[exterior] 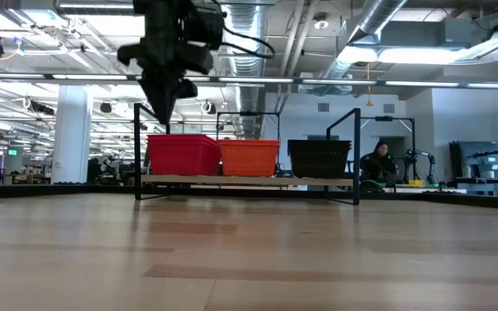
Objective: Stack baskets on shelf by color
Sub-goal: Stack the red bin on top of the red bin on the shelf, then stack the orange bin on top of the orange bin on the shelf
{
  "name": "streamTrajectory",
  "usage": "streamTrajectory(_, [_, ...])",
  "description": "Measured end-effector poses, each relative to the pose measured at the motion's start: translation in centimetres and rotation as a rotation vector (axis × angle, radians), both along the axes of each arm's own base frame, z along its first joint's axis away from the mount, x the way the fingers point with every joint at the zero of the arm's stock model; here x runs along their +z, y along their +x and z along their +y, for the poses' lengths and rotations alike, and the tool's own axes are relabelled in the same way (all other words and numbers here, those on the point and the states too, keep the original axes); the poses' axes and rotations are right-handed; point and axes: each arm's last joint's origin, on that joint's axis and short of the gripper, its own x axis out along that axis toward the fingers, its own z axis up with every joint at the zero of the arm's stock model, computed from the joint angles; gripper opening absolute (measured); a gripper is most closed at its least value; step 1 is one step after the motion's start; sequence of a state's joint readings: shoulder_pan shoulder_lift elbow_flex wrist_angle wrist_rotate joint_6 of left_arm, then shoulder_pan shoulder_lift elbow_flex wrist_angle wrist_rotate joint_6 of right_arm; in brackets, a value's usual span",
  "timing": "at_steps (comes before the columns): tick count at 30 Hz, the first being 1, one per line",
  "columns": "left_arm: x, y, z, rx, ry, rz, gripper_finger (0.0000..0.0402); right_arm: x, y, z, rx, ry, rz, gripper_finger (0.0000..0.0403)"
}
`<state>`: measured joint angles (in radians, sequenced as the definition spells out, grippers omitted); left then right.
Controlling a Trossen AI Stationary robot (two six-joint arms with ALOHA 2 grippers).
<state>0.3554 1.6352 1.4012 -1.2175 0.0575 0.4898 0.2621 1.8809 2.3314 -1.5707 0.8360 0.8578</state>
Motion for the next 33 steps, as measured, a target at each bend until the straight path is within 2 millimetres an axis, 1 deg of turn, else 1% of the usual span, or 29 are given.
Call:
streamTrajectory(5, [-2.0, 0.0, -0.7, -0.005, 0.009, 0.026, 0.0000, 0.0, 0.0, 0.2, 0.009, -0.002, 0.003, 0.0001])
streamTrajectory(10, [-3.2, 0.1, -0.7, -0.007, 0.040, 0.012, 0.0000, 0.0, 0.0, 0.2, 0.009, -0.002, 0.003, 0.0001])
streamTrajectory(13, [-3.6, 0.4, -0.5, -0.003, 0.082, -0.019, 0.0000, 0.0, 0.0, 0.2, 0.010, -0.003, 0.004, 0.0001])
streamTrajectory(21, [-2.9, 1.9, 0.4, -0.012, 0.227, -0.148, 0.0000, 0.0, 0.0, 0.2, 0.010, -0.002, 0.004, 0.0001])
streamTrajectory(27, [-2.8, 2.1, 0.4, 0.000, 0.236, -0.179, 0.0000, 0.0, -0.1, 0.5, 0.017, -0.001, 0.002, 0.0001])
streamTrajectory(30, [-2.5, 1.5, -0.4, 0.028, 0.209, -0.136, 0.0000, 0.0, -0.1, 0.7, 0.022, -0.001, 0.002, 0.0001])
streamTrajectory(33, [-1.0, 0.4, -2.0, 0.087, 0.164, -0.072, 0.0000, 0.0, -0.2, 0.9, 0.033, -0.004, 0.006, 0.0001])
